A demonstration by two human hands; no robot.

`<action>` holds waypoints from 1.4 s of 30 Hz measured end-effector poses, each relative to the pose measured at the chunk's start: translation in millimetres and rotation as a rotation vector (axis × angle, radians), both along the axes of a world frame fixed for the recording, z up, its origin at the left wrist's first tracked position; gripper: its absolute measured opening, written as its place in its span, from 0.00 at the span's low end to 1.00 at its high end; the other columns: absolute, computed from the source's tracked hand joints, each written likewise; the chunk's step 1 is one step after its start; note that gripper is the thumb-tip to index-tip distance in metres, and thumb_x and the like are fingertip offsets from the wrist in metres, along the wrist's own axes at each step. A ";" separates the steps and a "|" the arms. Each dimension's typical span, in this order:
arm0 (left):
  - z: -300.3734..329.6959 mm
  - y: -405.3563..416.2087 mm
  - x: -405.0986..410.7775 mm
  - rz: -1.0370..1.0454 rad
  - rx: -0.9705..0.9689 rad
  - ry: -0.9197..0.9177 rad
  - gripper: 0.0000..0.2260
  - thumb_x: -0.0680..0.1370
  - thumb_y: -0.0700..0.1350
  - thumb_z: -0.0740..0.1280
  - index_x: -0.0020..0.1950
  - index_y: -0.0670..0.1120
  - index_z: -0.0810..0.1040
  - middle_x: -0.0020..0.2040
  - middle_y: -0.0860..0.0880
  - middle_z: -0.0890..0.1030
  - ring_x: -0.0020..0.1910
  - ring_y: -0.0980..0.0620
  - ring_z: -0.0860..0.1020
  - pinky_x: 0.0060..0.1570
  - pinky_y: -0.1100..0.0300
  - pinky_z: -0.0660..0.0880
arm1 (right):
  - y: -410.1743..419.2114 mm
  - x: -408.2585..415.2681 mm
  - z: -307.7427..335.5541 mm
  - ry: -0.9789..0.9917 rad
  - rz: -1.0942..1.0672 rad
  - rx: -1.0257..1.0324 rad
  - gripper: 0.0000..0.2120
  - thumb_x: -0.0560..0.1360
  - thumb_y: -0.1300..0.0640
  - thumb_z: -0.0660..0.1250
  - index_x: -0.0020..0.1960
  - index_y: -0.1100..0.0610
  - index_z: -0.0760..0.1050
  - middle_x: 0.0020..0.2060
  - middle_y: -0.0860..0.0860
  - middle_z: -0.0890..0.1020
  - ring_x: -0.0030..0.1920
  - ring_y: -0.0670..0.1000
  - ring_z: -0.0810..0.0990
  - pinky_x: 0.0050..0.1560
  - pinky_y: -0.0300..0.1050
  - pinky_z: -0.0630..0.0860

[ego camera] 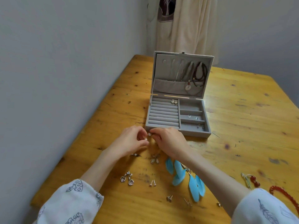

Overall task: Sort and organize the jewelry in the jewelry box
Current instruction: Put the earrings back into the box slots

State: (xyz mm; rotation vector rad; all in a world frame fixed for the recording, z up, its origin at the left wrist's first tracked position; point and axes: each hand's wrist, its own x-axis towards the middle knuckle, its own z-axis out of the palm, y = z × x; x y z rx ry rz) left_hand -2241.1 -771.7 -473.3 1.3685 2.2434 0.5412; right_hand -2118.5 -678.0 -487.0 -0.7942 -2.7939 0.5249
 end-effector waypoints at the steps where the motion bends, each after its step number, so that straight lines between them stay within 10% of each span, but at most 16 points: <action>1: -1.9 -0.1 1.2 0.005 -0.011 0.007 0.12 0.72 0.47 0.71 0.54 0.50 0.76 0.48 0.53 0.74 0.49 0.56 0.74 0.48 0.65 0.69 | -0.5 -2.2 -0.9 -0.022 -0.001 0.019 0.15 0.79 0.51 0.55 0.64 0.48 0.72 0.55 0.51 0.81 0.55 0.56 0.78 0.52 0.49 0.75; 8: -5.1 -3.5 1.1 0.032 0.051 0.044 0.07 0.75 0.45 0.68 0.53 0.47 0.78 0.47 0.53 0.74 0.49 0.55 0.73 0.49 0.65 0.68 | 0.2 -11.1 -5.2 -0.030 0.025 0.091 0.14 0.79 0.49 0.56 0.60 0.51 0.74 0.49 0.52 0.82 0.49 0.55 0.79 0.47 0.48 0.76; 19: 24.2 36.3 -10.3 0.079 0.362 0.042 0.08 0.76 0.44 0.65 0.54 0.46 0.79 0.48 0.52 0.76 0.45 0.59 0.73 0.38 0.73 0.69 | 58.2 14.9 30.0 0.457 -0.337 -0.816 0.04 0.73 0.60 0.69 0.46 0.59 0.76 0.36 0.53 0.80 0.33 0.46 0.78 0.29 0.34 0.74; 32: 13.5 142.0 -17.0 0.102 0.332 0.103 0.09 0.77 0.39 0.65 0.55 0.42 0.81 0.49 0.43 0.83 0.45 0.47 0.81 0.50 0.58 0.76 | 140.8 -40.8 19.3 0.325 -0.344 -0.156 0.02 0.71 0.59 0.68 0.44 0.57 0.78 0.38 0.50 0.74 0.42 0.49 0.73 0.41 0.40 0.65; 42: -3.4 154.1 -18.8 0.216 0.344 0.076 0.09 0.76 0.38 0.65 0.54 0.42 0.82 0.47 0.40 0.83 0.42 0.41 0.81 0.46 0.50 0.78 | 139.0 -55.4 4.1 0.181 -0.246 -0.028 0.05 0.72 0.61 0.66 0.47 0.60 0.77 0.47 0.57 0.76 0.51 0.58 0.75 0.48 0.48 0.71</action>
